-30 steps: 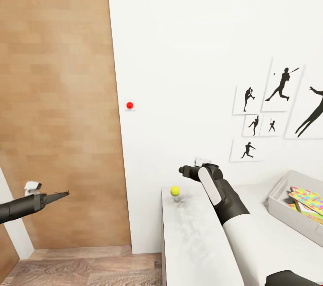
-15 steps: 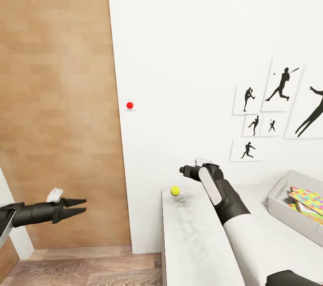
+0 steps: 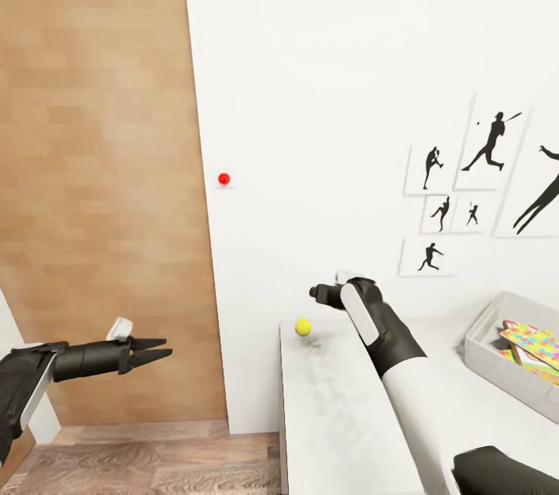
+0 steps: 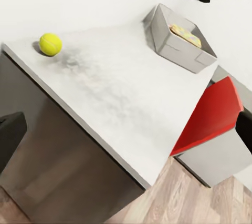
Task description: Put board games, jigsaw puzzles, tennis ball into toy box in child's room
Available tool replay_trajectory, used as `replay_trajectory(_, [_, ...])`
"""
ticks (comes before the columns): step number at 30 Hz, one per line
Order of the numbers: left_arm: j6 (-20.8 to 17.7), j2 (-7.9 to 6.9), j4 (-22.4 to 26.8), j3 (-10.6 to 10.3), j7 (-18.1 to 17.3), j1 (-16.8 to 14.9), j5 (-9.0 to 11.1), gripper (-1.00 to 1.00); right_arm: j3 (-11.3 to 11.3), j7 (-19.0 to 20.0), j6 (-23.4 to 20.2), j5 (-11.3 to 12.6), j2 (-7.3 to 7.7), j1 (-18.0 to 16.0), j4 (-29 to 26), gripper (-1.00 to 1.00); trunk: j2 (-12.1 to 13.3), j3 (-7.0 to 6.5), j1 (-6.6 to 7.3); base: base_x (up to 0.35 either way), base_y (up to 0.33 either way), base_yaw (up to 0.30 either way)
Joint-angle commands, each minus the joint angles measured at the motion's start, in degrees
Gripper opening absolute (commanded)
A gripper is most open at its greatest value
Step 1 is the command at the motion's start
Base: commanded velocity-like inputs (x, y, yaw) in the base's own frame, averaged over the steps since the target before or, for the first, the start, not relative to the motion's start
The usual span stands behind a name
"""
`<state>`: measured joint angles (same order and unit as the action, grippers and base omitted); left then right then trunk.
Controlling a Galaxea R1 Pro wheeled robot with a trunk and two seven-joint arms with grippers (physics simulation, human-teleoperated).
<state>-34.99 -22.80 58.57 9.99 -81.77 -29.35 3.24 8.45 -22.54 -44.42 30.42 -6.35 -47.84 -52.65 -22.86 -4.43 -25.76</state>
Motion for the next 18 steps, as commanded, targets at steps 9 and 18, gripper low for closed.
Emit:
replay_trajectory(9, [-2.06,0.03,0.05,0.03,0.19,-0.09,0.14,1.0,0.09,-0.65,-0.12,0.61,-0.2,-5.02,6.93,1.0,-0.06,0.87,-0.02,0.0,0.0,0.0])
replay_trajectory(18, [-2.11,-0.1,0.05,0.15,0.14,-0.1,0.51,1.0,0.09,-0.54,-0.03,0.65,-0.24,-8.47,11.85,1.0,-0.06,1.72,-0.02,0.0,0.0,0.0])
